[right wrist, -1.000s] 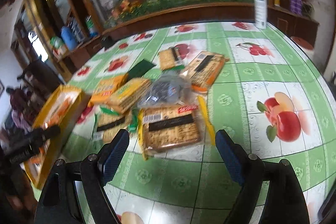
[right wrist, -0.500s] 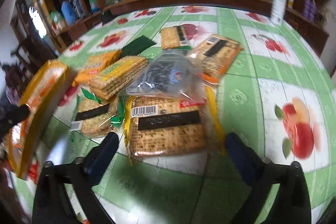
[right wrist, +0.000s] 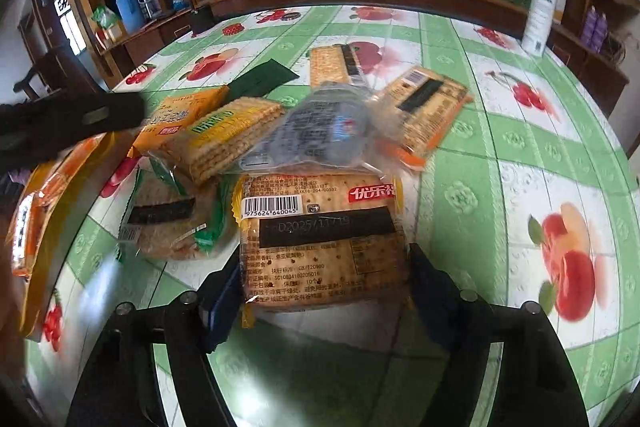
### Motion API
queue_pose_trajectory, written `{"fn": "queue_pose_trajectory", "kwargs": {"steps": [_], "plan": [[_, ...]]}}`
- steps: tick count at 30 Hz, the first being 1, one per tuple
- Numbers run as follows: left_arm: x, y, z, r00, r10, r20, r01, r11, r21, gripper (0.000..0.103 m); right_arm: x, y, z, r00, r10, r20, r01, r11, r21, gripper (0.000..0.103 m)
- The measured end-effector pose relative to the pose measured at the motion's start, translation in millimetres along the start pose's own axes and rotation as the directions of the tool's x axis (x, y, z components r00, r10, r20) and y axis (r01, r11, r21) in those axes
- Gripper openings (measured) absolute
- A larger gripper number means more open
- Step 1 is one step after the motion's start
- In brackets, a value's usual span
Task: Organize snacks
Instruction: 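Grasp the yellow WEIDAN cracker pack with left tool while right holds its pack, then carry both held packs toward the tray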
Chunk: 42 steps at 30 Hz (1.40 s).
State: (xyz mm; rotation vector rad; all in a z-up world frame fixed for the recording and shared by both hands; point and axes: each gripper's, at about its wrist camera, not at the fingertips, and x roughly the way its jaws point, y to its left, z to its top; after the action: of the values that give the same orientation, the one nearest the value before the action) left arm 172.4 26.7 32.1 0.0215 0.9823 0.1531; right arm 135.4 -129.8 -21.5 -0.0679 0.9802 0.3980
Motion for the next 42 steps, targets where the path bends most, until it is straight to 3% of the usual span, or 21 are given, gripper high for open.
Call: {"fn": "queue_pose_trajectory", "kwargs": {"steps": [9,13,15,16,18,20,31,42], "plan": [[47.5,-33.8,5.8,0.993,0.072,-0.088,-0.057,0.986,0.159,0.085,-43.4,-30.0,-24.4,0.995,0.066,0.076,-0.074,0.993,0.097,0.075],[58.4,-27.6,0.4,0.994,0.072,-0.081,-0.058,0.986,0.157,0.088,-65.9,-41.2,-32.4,0.988,0.096,0.121,-0.112,0.985,0.133,0.075],[57.2,-21.6,-0.8,0.996,0.063,-0.070,-0.054,0.991,0.126,0.081,-74.7,-44.6,-36.4,0.985,0.102,0.137,-0.122,0.982,0.146,0.075],[53.7,-18.5,-2.3,0.997,0.064,-0.053,-0.058,0.992,0.109,0.075,-77.7,-45.9,-37.5,0.984,0.107,0.141,-0.128,0.980,0.151,0.075],[47.7,-18.2,-3.8,0.997,0.063,-0.038,-0.059,0.993,0.098,0.053,-81.5,-46.7,-39.9,0.983,0.113,0.144,-0.136,0.978,0.157,0.075],[40.4,-15.9,-4.8,0.999,0.042,-0.030,-0.040,0.996,0.077,0.046,-84.0,-45.2,-42.7,0.983,0.112,0.145,-0.134,0.979,0.152,0.075],[-30.4,9.5,-32.7,0.992,-0.002,0.127,0.006,1.000,-0.030,0.046,-100.8,-26.3,-63.4,0.979,0.132,0.157,-0.152,0.980,0.128,0.075],[-98.7,36.4,-85.3,0.969,0.091,0.231,-0.074,0.994,-0.085,0.046,-117.7,-3.5,-73.4,0.963,0.188,0.195,-0.209,0.973,0.095,0.075]]}}
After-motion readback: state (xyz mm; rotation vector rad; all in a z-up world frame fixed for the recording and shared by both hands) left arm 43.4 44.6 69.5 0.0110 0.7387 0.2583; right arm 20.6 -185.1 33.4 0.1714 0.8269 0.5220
